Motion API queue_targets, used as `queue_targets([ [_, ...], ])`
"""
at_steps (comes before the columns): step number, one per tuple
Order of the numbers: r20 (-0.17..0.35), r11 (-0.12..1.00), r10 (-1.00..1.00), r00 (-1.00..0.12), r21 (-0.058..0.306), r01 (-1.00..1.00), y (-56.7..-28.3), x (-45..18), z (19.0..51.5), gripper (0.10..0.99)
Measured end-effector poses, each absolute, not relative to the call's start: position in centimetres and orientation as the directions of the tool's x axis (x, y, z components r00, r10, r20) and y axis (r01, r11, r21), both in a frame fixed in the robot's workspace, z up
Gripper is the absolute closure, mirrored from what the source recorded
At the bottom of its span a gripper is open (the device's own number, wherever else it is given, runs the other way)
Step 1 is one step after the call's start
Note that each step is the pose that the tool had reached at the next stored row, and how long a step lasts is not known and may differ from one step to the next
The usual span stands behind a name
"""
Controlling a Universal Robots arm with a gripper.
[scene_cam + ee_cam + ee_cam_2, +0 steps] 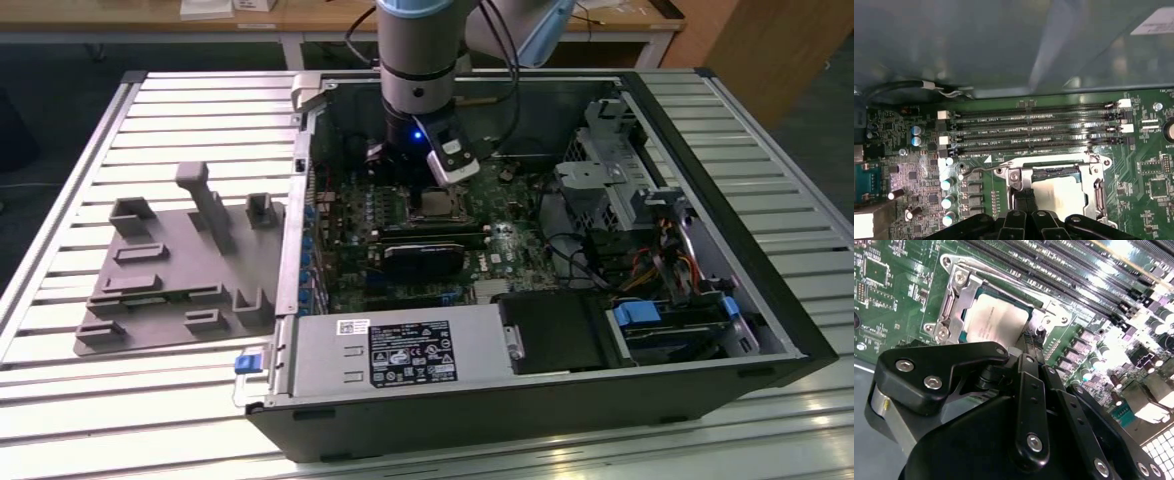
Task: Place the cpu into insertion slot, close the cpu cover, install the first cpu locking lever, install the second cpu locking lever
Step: 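Close the cpu cover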
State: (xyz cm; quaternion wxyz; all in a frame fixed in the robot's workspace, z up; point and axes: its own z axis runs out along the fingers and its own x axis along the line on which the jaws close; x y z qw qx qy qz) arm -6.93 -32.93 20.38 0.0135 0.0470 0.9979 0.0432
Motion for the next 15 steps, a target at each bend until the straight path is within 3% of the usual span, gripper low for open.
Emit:
queue_targets([
  [15,-0.020,0.988,0.095,-0.995,0.121,0.092,-33.24,-6.93,20.48,0.984],
])
